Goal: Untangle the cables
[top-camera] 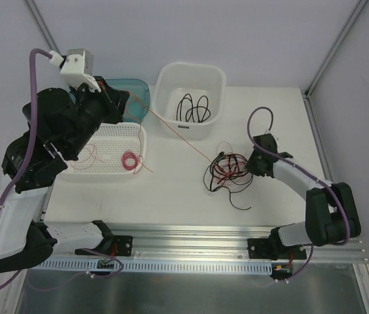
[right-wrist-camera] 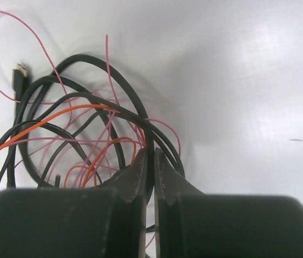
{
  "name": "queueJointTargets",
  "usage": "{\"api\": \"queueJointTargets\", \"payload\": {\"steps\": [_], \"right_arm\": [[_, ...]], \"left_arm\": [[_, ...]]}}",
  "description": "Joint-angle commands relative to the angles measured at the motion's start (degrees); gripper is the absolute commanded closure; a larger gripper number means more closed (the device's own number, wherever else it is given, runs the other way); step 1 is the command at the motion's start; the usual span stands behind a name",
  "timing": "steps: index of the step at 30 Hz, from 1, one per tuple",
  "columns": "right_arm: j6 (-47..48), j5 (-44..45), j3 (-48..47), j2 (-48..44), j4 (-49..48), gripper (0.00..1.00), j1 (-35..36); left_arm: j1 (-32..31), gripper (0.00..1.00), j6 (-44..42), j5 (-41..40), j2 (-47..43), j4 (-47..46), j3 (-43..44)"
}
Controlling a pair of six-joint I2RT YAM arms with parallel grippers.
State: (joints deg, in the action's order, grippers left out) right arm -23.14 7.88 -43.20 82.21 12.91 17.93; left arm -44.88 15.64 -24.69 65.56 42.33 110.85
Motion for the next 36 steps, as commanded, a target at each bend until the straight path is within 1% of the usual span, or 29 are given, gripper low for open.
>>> {"api": "queueJointTargets", "payload": {"steps": [1,2,4,5,6,8,10,14,16,17,20,21,24,25,29,30,31,33,34,36], "right_arm": [[4.76,3.55,0.40,-6.80,8.44,0.99,-6.75],[5.29,3.11,0.40,-7.67,10.10,0.99,-10.51],[5.91,1.88,0.22,-9.17,11.35,0.99,-14.22],[6.00,1.01,0.05,-9.53,12.31,0.99,-17.29],[5.91,0.56,-0.04,-9.79,12.58,0.99,-17.84],[5.56,-1.36,-0.04,-10.23,13.19,0.99,-21.96],[5.03,-2.16,-0.13,-10.23,13.28,0.99,-23.29],[4.94,-3.22,-0.39,-10.58,13.55,0.99,-25.22],[5.29,-4.01,-0.66,-10.93,13.46,0.99,-25.23],[5.55,-4.80,-0.74,-11.20,13.63,0.99,-25.23],[6.43,-6.29,-0.83,-11.38,13.46,0.98,-25.05],[6.70,-6.73,-0.83,-11.46,13.63,0.98,-24.97],[7.92,-7.44,-0.83,-11.29,13.99,0.95,-23.91],[8.10,-9.18,-0.83,-11.29,14.08,0.94,-23.65],[9.16,-10.07,-0.31,-11.64,14.69,0.89,-20.76],[9.33,-10.08,-0.22,-11.81,14.78,0.88,-20.22],[9.95,-10.34,-0.22,-11.99,14.87,0.82,-19.70],[10.39,-10.95,0.04,-12.60,15.22,0.73,-18.29],[10.83,-11.22,0.13,-12.78,15.22,0.62,-18.02],[11.18,-12.01,0.22,-13.39,15.48,0.52,-17.06]], "left_arm": [[0.59,1.00,-2.63,-6.59,-1.84,-2.33,0.07],[0.59,1.00,-2.98,-7.30,-2.19,-2.42,0.24],[0.59,1.00,-3.42,-8.70,-2.54,-2.34,0.86],[0.59,1.00,-4.12,-9.23,-2.72,-2.34,1.12],[0.59,1.00,-4.39,-10.20,-2.81,-2.34,1.21],[0.59,1.00,-5.26,-12.39,-3.24,-2.34,1.48],[0.59,1.00,-6.06,-14.76,-3.68,-2.25,1.39],[0.59,1.00,-7.64,-16.88,-5.00,-2.25,0.78],[0.59,1.00,-7.03,-15.14,-5.44,-2.33,-0.19],[0.59,1.00,-6.59,-11.91,-5.44,-2.34,-0.54],[0.59,1.00,-5.19,-6.62,-4.48,-2.34,-2.03],[0.59,1.00,-4.57,-2.51,-4.04,-2.42,-2.47],[0.59,1.00,-2.55,4.18,-2.02,-2.42,-3.27],[0.59,1.00,-1.67,4.90,-1.58,-2.42,-3.70],[0.59,1.00,-0.96,6.58,-0.17,-2.42,-4.15],[0.59,1.00,-0.87,6.67,0.00,-2.42,-4.06],[0.59,1.00,-0.79,6.84,0.01,-2.51,-3.97],[0.59,1.00,-0.43,7.90,0.27,-2.60,-3.97],[0.59,1.00,-0.17,8.34,0.53,-2.60,-4.32],[0.59,1.00,0.09,9.39,1.23,-2.95,-5.20]]}}
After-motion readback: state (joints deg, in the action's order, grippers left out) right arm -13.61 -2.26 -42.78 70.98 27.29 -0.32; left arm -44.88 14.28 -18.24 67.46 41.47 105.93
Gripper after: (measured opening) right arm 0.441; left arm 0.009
